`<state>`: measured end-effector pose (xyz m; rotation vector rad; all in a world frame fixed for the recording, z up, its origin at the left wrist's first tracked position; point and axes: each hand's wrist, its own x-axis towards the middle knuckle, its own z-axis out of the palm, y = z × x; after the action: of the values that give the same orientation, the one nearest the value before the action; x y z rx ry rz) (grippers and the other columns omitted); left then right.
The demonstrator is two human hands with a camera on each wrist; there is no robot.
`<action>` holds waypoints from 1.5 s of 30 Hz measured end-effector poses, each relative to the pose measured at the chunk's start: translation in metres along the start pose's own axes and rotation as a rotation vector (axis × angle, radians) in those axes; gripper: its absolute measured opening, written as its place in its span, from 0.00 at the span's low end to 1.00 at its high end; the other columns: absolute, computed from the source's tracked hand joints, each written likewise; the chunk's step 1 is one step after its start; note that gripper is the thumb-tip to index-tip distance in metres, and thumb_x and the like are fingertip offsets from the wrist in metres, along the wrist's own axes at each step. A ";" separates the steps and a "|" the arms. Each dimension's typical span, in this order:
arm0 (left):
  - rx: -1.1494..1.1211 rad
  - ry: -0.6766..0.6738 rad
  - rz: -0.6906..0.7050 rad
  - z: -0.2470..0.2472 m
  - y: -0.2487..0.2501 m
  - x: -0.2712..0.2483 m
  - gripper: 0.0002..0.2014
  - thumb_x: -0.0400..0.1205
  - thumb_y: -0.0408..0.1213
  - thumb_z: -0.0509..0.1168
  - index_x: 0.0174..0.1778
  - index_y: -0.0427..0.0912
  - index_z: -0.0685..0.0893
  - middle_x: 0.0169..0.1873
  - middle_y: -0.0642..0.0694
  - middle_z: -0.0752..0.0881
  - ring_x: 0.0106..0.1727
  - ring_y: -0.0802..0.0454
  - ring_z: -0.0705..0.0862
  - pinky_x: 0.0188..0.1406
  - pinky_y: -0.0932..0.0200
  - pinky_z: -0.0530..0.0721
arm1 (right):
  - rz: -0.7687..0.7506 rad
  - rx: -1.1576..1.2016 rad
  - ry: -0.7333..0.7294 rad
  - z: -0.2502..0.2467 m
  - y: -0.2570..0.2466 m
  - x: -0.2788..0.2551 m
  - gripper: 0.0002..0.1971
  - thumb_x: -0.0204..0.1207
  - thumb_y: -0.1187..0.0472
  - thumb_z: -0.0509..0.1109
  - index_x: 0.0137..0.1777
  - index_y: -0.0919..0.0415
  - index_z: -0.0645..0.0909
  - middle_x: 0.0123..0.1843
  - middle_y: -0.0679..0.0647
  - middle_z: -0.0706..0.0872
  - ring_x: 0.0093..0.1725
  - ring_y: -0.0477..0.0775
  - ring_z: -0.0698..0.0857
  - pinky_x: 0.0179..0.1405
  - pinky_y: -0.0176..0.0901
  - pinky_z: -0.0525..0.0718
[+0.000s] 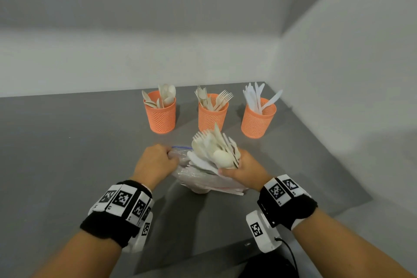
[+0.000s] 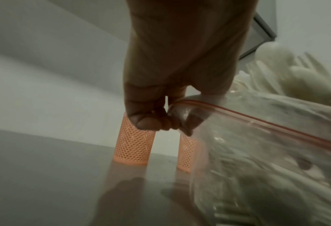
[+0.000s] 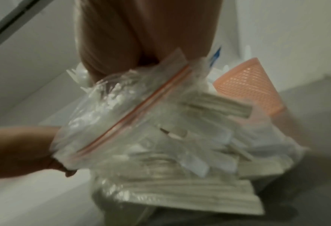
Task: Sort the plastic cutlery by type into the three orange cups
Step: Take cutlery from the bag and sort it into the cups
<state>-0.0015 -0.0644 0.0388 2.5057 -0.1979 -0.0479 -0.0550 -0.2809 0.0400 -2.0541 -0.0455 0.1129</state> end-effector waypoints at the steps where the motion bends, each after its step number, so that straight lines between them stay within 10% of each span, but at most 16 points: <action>1: 0.014 -0.026 0.065 -0.001 0.002 -0.001 0.05 0.75 0.31 0.64 0.33 0.37 0.77 0.35 0.45 0.76 0.38 0.45 0.76 0.33 0.59 0.69 | 0.007 0.060 0.038 -0.001 0.000 0.001 0.25 0.69 0.73 0.74 0.66 0.62 0.75 0.59 0.52 0.82 0.60 0.50 0.81 0.56 0.29 0.79; 6: -0.254 -0.213 0.278 0.000 0.027 -0.015 0.32 0.71 0.57 0.71 0.66 0.51 0.67 0.60 0.54 0.77 0.61 0.55 0.77 0.59 0.60 0.72 | 0.058 0.243 0.119 -0.007 -0.002 0.004 0.17 0.68 0.72 0.74 0.56 0.62 0.78 0.52 0.60 0.86 0.55 0.55 0.84 0.58 0.41 0.83; 9: 0.000 -0.269 0.300 0.016 0.038 -0.022 0.53 0.60 0.73 0.65 0.78 0.55 0.56 0.66 0.57 0.74 0.67 0.55 0.73 0.66 0.52 0.65 | 0.061 0.289 0.130 -0.009 -0.003 0.004 0.12 0.68 0.72 0.74 0.52 0.68 0.81 0.47 0.63 0.87 0.52 0.59 0.85 0.57 0.47 0.84; 15: 0.606 -0.319 0.412 0.033 0.025 -0.018 0.40 0.70 0.72 0.56 0.77 0.59 0.62 0.72 0.51 0.66 0.72 0.48 0.66 0.68 0.49 0.63 | 0.076 0.552 0.317 -0.020 -0.014 0.008 0.11 0.67 0.73 0.74 0.43 0.56 0.83 0.46 0.62 0.88 0.51 0.63 0.87 0.60 0.59 0.83; 19: 0.694 -0.346 0.353 0.028 0.026 -0.014 0.35 0.74 0.69 0.55 0.76 0.57 0.66 0.74 0.50 0.65 0.74 0.47 0.63 0.72 0.46 0.61 | -0.002 0.775 0.292 -0.036 -0.030 0.011 0.11 0.72 0.75 0.68 0.50 0.61 0.82 0.38 0.56 0.90 0.40 0.54 0.90 0.48 0.49 0.88; 22: 0.226 -0.235 0.318 0.018 0.040 -0.013 0.40 0.69 0.74 0.41 0.68 0.56 0.77 0.66 0.52 0.72 0.71 0.50 0.68 0.72 0.51 0.61 | -0.010 0.814 0.182 -0.039 -0.039 0.009 0.11 0.73 0.76 0.67 0.49 0.61 0.82 0.38 0.58 0.87 0.39 0.54 0.89 0.45 0.48 0.88; 27: -0.772 -0.276 0.211 -0.004 0.086 -0.009 0.24 0.78 0.49 0.67 0.68 0.43 0.77 0.54 0.52 0.85 0.51 0.65 0.84 0.49 0.69 0.80 | 0.004 0.744 -0.097 -0.017 -0.053 0.004 0.19 0.68 0.77 0.68 0.61 0.73 0.78 0.55 0.72 0.83 0.53 0.67 0.85 0.55 0.53 0.86; 30: -1.066 -0.396 0.054 0.004 0.096 -0.005 0.17 0.76 0.34 0.71 0.61 0.40 0.82 0.52 0.42 0.89 0.52 0.54 0.89 0.48 0.59 0.86 | 0.020 0.621 -0.166 -0.004 -0.062 0.005 0.18 0.69 0.82 0.64 0.60 0.77 0.77 0.52 0.73 0.83 0.47 0.61 0.86 0.47 0.45 0.88; 36: -1.367 -0.453 -0.191 0.007 0.084 0.008 0.10 0.76 0.32 0.66 0.52 0.36 0.83 0.43 0.38 0.86 0.45 0.45 0.88 0.43 0.53 0.87 | 0.135 0.553 -0.360 0.006 -0.054 0.003 0.22 0.72 0.74 0.67 0.67 0.64 0.74 0.54 0.60 0.85 0.54 0.57 0.85 0.54 0.48 0.85; 40: -1.553 -0.543 -0.084 0.003 0.083 0.006 0.10 0.73 0.32 0.67 0.48 0.39 0.89 0.46 0.39 0.89 0.52 0.43 0.87 0.60 0.47 0.83 | 0.204 0.691 -0.382 0.005 -0.055 -0.002 0.02 0.75 0.67 0.65 0.46 0.62 0.77 0.27 0.53 0.83 0.27 0.51 0.83 0.27 0.40 0.82; 45: -1.480 -0.550 -0.149 0.008 0.081 0.005 0.14 0.79 0.30 0.61 0.32 0.41 0.90 0.32 0.43 0.88 0.38 0.50 0.89 0.47 0.53 0.85 | 0.235 0.646 -0.388 0.003 -0.054 -0.003 0.09 0.82 0.57 0.60 0.45 0.61 0.77 0.25 0.51 0.80 0.24 0.47 0.80 0.23 0.37 0.81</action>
<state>-0.0073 -0.1343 0.0803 0.9784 -0.1130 -0.6747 -0.0571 -0.2531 0.0862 -1.3626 -0.0050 0.5936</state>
